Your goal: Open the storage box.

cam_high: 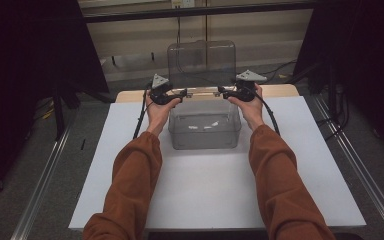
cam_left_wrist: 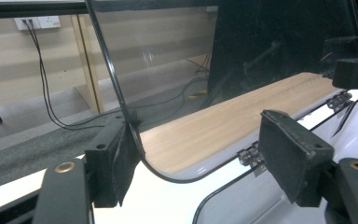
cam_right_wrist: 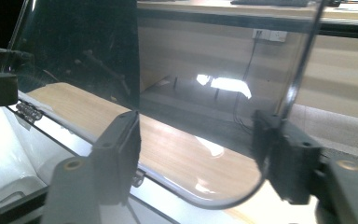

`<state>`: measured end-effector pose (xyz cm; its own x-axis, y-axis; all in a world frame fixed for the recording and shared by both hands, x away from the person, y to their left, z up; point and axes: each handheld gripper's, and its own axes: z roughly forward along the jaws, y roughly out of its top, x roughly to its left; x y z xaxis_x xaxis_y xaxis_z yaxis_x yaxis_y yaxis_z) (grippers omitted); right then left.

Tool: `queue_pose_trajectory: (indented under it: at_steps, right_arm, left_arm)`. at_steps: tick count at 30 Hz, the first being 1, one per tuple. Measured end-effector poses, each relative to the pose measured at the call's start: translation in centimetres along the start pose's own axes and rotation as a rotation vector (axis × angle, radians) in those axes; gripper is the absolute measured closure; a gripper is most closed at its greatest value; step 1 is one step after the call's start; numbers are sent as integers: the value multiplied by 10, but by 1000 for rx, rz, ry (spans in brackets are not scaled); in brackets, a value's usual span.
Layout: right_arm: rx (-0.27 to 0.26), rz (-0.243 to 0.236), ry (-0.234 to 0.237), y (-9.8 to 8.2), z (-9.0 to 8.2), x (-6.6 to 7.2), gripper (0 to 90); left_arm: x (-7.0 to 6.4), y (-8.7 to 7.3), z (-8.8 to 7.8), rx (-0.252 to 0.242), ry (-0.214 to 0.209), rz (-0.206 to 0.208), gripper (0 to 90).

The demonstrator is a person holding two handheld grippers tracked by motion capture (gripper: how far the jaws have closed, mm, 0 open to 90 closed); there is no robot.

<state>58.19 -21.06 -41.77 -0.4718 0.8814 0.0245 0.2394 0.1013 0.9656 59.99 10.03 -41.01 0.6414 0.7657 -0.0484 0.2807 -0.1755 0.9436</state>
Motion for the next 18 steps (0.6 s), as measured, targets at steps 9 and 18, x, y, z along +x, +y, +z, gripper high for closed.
queue_pose_trajectory:
  at_steps: [9,18]
  right_arm:
    - [22,47,-2,-3,3,0,264]
    - [30,95,-4,-5,3,-3,250]
  left_arm:
    - [2,-2,0,17,1,-34,244]
    - [4,-5,2,26,-19,-84,227]
